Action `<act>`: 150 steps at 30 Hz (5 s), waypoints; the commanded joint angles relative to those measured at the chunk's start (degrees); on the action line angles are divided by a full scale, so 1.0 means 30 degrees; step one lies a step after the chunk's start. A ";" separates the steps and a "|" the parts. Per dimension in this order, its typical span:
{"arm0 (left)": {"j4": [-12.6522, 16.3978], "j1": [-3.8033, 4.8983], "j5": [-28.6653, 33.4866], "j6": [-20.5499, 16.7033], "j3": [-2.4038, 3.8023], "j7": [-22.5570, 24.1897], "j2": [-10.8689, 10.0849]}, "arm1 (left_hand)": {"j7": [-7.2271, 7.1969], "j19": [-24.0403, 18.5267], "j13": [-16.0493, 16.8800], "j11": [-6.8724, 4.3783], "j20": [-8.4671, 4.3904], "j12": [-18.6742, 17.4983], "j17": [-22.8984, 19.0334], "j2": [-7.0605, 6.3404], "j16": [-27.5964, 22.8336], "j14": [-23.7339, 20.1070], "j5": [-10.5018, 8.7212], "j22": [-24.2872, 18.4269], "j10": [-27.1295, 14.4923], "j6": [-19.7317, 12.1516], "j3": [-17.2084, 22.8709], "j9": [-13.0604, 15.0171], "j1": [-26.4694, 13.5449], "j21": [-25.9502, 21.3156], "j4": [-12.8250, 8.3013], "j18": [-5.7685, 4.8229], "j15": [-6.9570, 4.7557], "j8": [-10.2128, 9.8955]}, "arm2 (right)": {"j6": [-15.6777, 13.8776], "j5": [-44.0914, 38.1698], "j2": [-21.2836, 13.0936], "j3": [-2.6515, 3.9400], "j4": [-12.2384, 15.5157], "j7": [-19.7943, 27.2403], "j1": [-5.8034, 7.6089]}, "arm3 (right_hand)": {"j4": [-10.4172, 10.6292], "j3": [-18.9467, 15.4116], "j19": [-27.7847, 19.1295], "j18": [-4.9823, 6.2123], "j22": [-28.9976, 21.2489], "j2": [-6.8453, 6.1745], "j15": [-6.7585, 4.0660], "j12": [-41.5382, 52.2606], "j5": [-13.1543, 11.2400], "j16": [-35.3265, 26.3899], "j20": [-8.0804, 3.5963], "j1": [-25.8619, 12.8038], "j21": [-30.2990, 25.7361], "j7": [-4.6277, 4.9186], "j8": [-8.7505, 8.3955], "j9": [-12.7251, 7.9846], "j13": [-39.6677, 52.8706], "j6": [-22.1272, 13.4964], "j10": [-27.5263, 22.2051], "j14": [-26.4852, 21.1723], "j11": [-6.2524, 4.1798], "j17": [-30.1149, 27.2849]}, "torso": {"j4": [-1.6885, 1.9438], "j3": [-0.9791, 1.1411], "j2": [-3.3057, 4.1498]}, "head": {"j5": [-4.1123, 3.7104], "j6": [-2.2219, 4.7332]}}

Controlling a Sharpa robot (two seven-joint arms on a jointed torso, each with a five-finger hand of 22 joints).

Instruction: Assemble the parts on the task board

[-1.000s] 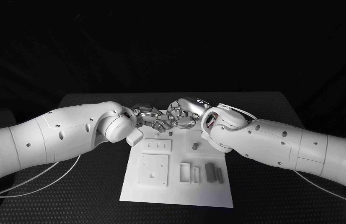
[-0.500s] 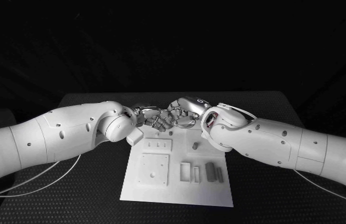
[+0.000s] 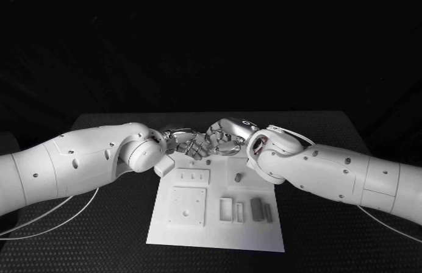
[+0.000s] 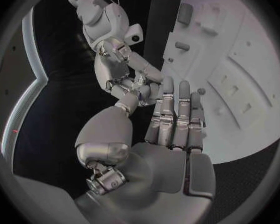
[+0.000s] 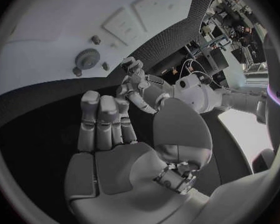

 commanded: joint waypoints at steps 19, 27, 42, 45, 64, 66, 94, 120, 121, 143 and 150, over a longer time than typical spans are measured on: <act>-0.0894 0.0046 -0.2742 0.1253 0.0030 -0.0590 -0.0203 | 0.0049 0.0280 0.0252 -0.0067 -0.0195 0.0396 0.0314 0.0150 0.0737 0.0634 -0.0070 0.0458 0.0788 0.0616 0.0335 0.0149 -0.0117 0.0684 -0.0015 -0.0289 -0.0297 0.0259 | -0.1466 0.4635 -0.1460 -0.0008 -0.0558 0.2852 -0.0025 | 0.0138 -0.3347 -0.2554 0.0446 -0.0303 -0.0865 0.1167 -0.0423 0.1298 -0.1185 0.1302 -0.0435 -0.1665 0.1615 -0.1393 -0.0834 -0.0784 -0.2745 -0.2659 -0.2524 0.1157 -0.0542 | -0.0012 0.0027 0.0007 | 0.0105 0.0065; -0.1520 0.0116 -0.5690 0.2989 0.0037 -0.2712 -0.0126 | -0.0080 0.0750 0.0610 -0.0303 -0.0528 0.0918 0.0640 0.0401 0.1499 0.1105 0.0099 0.0435 0.1344 0.1090 0.0379 0.0430 -0.0503 0.1163 -0.0010 -0.0289 -0.0529 0.0547 | -0.1270 0.8078 -0.2092 0.0613 -0.1960 0.3718 0.0422 | 0.0081 -0.3739 -0.2649 0.0583 -0.0243 -0.0315 0.1139 -0.0239 0.2548 -0.1112 0.1547 -0.0579 -0.1717 0.1571 -0.1251 -0.0821 -0.1179 -0.2579 -0.2749 -0.2606 0.1119 -0.0768 | -0.0031 0.0036 0.0017 | 0.0230 -0.0009; -0.2049 0.0303 -0.9889 0.4390 0.0019 -0.4662 0.0670 | -0.0816 0.1811 0.3070 -0.1070 -0.1399 0.3481 0.0893 -0.0400 0.3237 0.2200 -0.2817 0.0432 0.1868 0.2264 0.4402 0.2829 -0.2477 0.2522 0.0143 -0.0289 -0.1361 0.1508 | -0.0946 0.9209 -0.2040 0.1083 -0.4465 0.3766 0.1479 | 0.0054 -0.4033 -0.3065 0.0583 -0.0139 0.0207 0.1161 -0.0085 0.3952 -0.1145 0.1817 -0.0270 -0.1923 0.1588 -0.1197 -0.0931 -0.1685 -0.2495 -0.3073 -0.3005 0.1141 -0.1090 | 0.0017 0.0041 0.0015 | 0.0344 -0.0556; -0.2013 0.0303 -1.0740 0.4434 -0.0010 -0.4838 0.0903 | -0.0907 0.1871 0.3403 -0.1147 -0.1496 0.3819 0.0895 -0.0440 0.3437 0.2306 -0.2798 0.0432 0.1861 0.2414 0.4552 0.3197 -0.2643 0.2750 0.0119 -0.0289 -0.1446 0.1562 | -0.0902 0.9402 -0.1985 0.1098 -0.4549 0.3738 0.1503 | 0.0058 -0.4035 -0.3071 0.0583 -0.0131 0.0245 0.1162 -0.0065 0.4009 -0.1133 0.1828 -0.0250 -0.1926 0.1589 -0.1193 -0.0941 -0.1715 -0.2487 -0.3084 -0.3013 0.1142 -0.1107 | 0.0023 0.0046 0.0015 | 0.0354 -0.0716; -0.1771 0.0273 -1.3723 0.4419 -0.0924 -0.5158 0.1826 | -0.1029 0.1776 0.3788 -0.1197 -0.1656 0.4216 0.0864 -0.0444 0.3676 0.2395 -0.2778 0.0434 0.1843 0.2659 0.4682 0.3685 -0.2781 0.3029 0.0135 -0.0289 -0.1523 0.1582 | -0.0584 0.9599 -0.1744 0.1109 -0.4725 0.3689 0.1536 | 0.0058 -0.4099 -0.3547 0.0583 -0.0122 0.0439 0.1185 -0.0227 0.4462 -0.1422 0.2042 -0.0411 -0.2281 0.1593 -0.1103 -0.1048 -0.2333 -0.2309 -0.3458 -0.3560 0.1154 -0.1541 | -0.0019 0.0019 0.0018 | 0.0288 -0.1158; -0.1780 0.0255 -1.3725 0.4421 -0.0941 -0.5198 0.1897 | -0.1034 0.1774 0.3794 -0.1197 -0.1661 0.4222 0.0862 -0.0438 0.3680 0.2396 -0.2777 0.0433 0.1841 0.2666 0.4686 0.3695 -0.2786 0.3037 0.0139 -0.0289 -0.1525 0.1580 | -0.0516 0.9770 -0.1707 0.1109 -0.4749 0.3735 0.1536 | 0.0064 -0.4045 -0.3958 0.0583 -0.0205 0.0472 0.1208 -0.0908 0.4203 -0.1907 0.2283 -0.0452 -0.2678 0.1593 -0.1046 -0.1085 -0.3189 -0.2248 -0.3715 -0.3891 0.1163 -0.2115 | 0.0001 0.0027 0.0029 | 0.0264 -0.1198; -0.1932 -0.0078 -1.3703 0.4718 -0.0937 -0.5250 0.2216 | -0.1046 0.1703 0.3872 -0.1201 -0.1716 0.4278 0.0818 -0.0250 0.3726 0.2376 -0.2706 0.0429 0.1779 0.2692 0.4757 0.3840 -0.2896 0.3152 0.0108 -0.0289 -0.1535 0.1494 | 0.0475 1.2481 -0.1381 0.1105 -0.5112 0.4464 0.1552 | 0.0059 -0.3475 -1.0372 -0.0642 -0.3470 0.0928 0.4351 -1.1895 0.2975 -1.2445 0.4837 0.0049 -1.1162 0.2098 -0.0301 -0.1747 -1.5871 -0.2314 -0.3842 -0.8347 0.2766 -1.1913 | 0.0039 0.0012 0.0010 | 0.0160 -0.1394; -0.1972 -0.0465 -1.3648 0.5100 -0.0935 -0.5156 0.2256 | -0.1040 0.1553 0.3969 -0.1193 -0.1720 0.4352 0.0743 0.0111 0.3791 0.2316 -0.2561 0.0418 0.1693 0.2715 0.4860 0.4060 -0.3340 0.3310 0.0015 -0.0289 -0.1521 0.1331 | 0.1026 1.2496 -0.1333 0.1105 -0.5115 0.4244 0.1548 | 0.0068 -0.3597 -1.0438 -0.0644 -0.3463 0.1018 0.4399 -1.2043 0.2986 -1.2695 0.4889 -0.0018 -1.1362 0.2093 -0.0266 -0.1836 -1.6193 -0.2290 -0.3731 -0.8302 0.2760 -1.2111 | 0.0021 0.0022 0.0013 | 0.0294 -0.1679; -0.1947 -0.0470 -1.3648 0.5086 -0.0933 -0.5162 0.2241 | -0.1040 0.1553 0.3969 -0.1193 -0.1720 0.4352 0.0743 0.0111 0.3791 0.2316 -0.2561 0.0418 0.1693 0.2715 0.4860 0.4060 -0.3340 0.3310 0.0015 -0.0289 -0.1521 0.1331 | 0.1026 1.2496 -0.1337 0.1105 -0.5112 0.4240 0.1548 | 0.0068 -0.3597 -1.0439 -0.0644 -0.3463 0.1018 0.4399 -1.2043 0.2987 -1.2696 0.4889 -0.0018 -1.1363 0.2093 -0.0266 -0.1837 -1.6194 -0.2290 -0.3731 -0.8302 0.2759 -1.2111 | 0.0021 0.0018 0.0012 | 0.0291 -0.1678; -0.1725 -0.0507 -1.3655 0.5278 -0.0933 -0.5196 0.2209 | -0.1050 0.1515 0.3987 -0.1195 -0.1748 0.4365 0.0723 0.0110 0.3812 0.2298 -0.2532 0.0425 0.1670 0.2730 0.4953 0.4115 -0.3333 0.3364 -0.0020 -0.0289 -0.1527 0.1289 | 0.1187 1.2494 -0.1222 0.1103 -0.5210 0.4130 0.1545 | 0.0082 -0.3660 -1.0585 -0.0679 -0.3446 0.1102 0.4438 -1.2153 0.3073 -1.2896 0.4936 -0.0096 -1.1561 0.2102 -0.0263 -0.1922 -1.6439 -0.2309 -0.3721 -0.8367 0.2729 -1.2258 | 0.0027 0.0019 0.0013 | 0.0258 -0.1723; -0.1652 -0.0529 -1.3657 0.5282 -0.0933 -0.5231 0.2185 | -0.1065 0.1502 0.3993 -0.1192 -0.1781 0.4370 0.0706 0.0065 0.3825 0.2307 -0.2466 0.0428 0.1684 0.2775 0.5003 0.4156 -0.3317 0.3408 -0.0018 -0.0289 -0.1533 0.1276 | 0.1209 1.2494 -0.1222 0.1103 -0.5205 0.4130 0.1545 | 0.0074 -0.3661 -1.0631 -0.0687 -0.3437 0.1120 0.4450 -1.2178 0.3082 -1.2958 0.4945 -0.0088 -1.1618 0.2101 -0.0256 -0.1945 -1.6506 -0.2303 -0.3712 -0.8405 0.2726 -1.2302 | 0.0036 0.0017 0.0008 | 0.0259 -0.1719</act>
